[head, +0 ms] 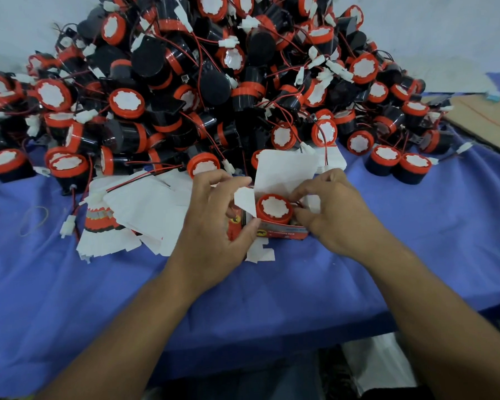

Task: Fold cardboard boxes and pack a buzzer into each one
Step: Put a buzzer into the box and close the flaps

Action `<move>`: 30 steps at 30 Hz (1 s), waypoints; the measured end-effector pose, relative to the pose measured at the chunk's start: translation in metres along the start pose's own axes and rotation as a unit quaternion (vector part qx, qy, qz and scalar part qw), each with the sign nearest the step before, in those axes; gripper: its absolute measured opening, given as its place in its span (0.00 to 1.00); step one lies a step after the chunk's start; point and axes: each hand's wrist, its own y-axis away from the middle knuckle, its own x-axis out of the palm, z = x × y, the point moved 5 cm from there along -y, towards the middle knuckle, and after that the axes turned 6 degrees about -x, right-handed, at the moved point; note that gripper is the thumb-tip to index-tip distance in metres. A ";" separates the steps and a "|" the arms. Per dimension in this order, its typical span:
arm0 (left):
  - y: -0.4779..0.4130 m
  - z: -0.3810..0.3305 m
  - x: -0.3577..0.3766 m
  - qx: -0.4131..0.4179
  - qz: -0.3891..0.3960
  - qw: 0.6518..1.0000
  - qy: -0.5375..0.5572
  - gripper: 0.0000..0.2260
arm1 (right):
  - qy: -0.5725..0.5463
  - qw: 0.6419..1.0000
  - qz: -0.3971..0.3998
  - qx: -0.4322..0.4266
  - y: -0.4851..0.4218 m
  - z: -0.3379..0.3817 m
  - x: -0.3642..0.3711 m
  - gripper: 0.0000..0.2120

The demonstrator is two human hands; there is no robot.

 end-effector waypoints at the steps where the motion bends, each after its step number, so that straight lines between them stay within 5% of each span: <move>1: 0.001 -0.002 0.000 0.002 -0.006 1.000 0.003 0.27 | 0.005 1.000 -0.015 -0.003 0.000 0.002 0.000 0.09; 4: 0.005 -0.007 0.005 0.000 0.005 0.999 0.046 0.32 | 0.022 0.998 -0.053 -0.033 0.000 0.009 0.003 0.12; 10: 0.006 -0.004 0.015 0.067 0.074 0.994 -0.048 0.14 | -0.024 0.982 -0.183 -0.036 0.007 0.010 0.002 0.26; 13: 0.004 -0.005 0.018 0.048 0.093 0.994 -0.044 0.12 | -0.062 0.976 -0.207 -0.007 0.012 0.006 0.000 0.20; 15: 0.002 -0.004 0.018 0.034 0.095 0.994 -0.037 0.12 | -0.082 0.976 -0.202 0.006 0.013 0.002 -0.003 0.12; 24: -0.007 0.003 0.020 -0.060 0.103 0.992 0.035 0.06 | -0.328 0.913 -0.227 0.085 0.020 -0.020 -0.003 0.14; 27: -0.007 0.002 0.021 -0.071 0.096 0.992 0.037 0.05 | -0.371 0.905 -0.194 0.080 0.019 -0.022 0.000 0.05; 30: -0.007 -0.001 0.022 -0.047 0.083 0.995 0.027 0.05 | -0.360 0.923 -0.112 0.078 0.016 -0.022 0.012 0.15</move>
